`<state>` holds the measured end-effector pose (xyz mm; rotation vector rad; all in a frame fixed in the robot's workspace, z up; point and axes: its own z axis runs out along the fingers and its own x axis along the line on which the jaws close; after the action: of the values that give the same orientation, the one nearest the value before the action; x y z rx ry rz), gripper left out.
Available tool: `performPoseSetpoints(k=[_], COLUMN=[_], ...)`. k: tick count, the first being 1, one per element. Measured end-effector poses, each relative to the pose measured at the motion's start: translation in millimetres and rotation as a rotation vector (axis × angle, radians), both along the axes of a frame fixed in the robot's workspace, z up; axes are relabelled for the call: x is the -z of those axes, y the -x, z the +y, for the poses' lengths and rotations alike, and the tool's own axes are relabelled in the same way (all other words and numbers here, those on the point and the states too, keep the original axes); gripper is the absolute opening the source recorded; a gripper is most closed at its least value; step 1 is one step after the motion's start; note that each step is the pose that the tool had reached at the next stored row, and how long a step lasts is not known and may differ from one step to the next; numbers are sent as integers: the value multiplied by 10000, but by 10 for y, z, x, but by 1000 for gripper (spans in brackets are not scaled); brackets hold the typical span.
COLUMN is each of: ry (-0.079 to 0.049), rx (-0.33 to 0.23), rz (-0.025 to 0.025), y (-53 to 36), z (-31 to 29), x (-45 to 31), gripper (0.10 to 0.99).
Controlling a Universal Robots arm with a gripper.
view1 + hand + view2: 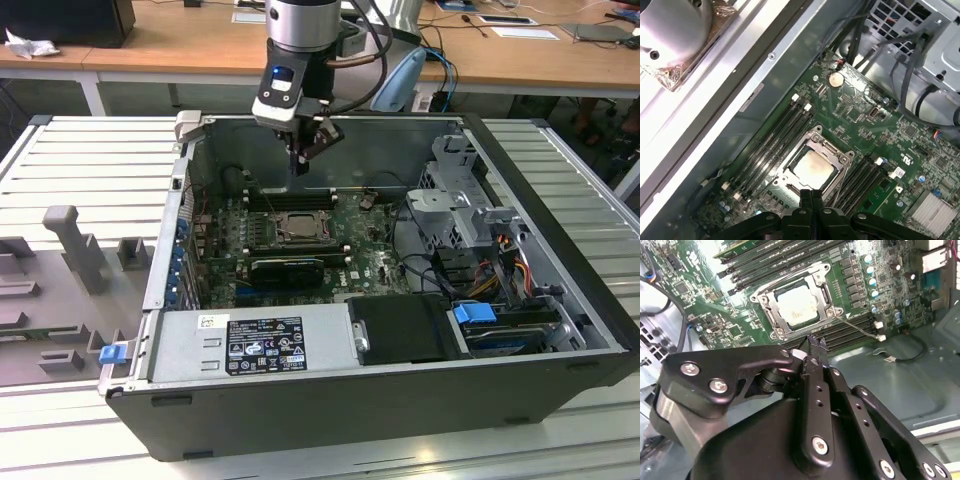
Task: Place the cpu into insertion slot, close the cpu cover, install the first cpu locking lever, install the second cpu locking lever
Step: 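Install the first cpu locking lever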
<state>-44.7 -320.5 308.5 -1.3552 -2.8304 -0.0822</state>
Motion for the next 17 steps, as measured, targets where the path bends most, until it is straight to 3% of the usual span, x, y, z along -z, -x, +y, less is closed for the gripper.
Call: performPoseSetpoints(k=[17], ry=[1], rx=[-1720], rz=[0], y=[0], z=[0], x=[0], gripper=[106])
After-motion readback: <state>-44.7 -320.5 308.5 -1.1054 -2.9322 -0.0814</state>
